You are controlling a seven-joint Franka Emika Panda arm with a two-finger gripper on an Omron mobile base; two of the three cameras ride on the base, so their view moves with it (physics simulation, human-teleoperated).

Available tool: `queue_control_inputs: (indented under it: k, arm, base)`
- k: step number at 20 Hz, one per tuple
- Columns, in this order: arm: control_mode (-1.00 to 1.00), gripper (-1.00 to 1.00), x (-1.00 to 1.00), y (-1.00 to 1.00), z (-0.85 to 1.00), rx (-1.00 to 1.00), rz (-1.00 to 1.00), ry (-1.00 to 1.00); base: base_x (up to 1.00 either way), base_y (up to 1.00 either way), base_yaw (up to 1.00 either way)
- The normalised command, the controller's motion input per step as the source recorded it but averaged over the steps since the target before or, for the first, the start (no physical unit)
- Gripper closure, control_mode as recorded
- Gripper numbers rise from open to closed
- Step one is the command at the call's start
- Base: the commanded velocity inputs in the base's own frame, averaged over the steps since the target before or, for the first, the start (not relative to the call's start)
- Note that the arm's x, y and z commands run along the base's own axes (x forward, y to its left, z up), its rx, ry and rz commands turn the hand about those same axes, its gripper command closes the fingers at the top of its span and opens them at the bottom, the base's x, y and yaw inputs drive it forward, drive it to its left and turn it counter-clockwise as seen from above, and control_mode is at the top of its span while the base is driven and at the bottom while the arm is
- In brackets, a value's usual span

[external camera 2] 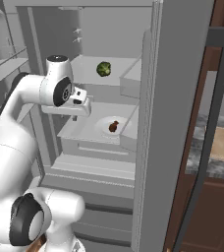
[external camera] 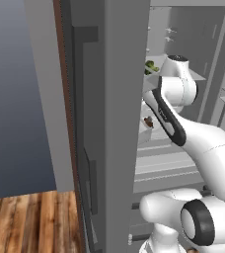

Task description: Retrieve the chicken drumstick from the fridge and place it on the cutting board.

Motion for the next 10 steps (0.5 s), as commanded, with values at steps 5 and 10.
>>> queue_control_inputs:
  k: [5,10]
  arm:
    - [-1.0,-1.0,-0.01,-0.18,-0.17,0.01,0.0,-0.01]
    - [-1.0,-1.0,0.03,-0.18,-0.43,-0.07,-0.07,-0.02]
  base:
    - [0.0,0.0,0.0]
    - [0.0,0.0,0.0]
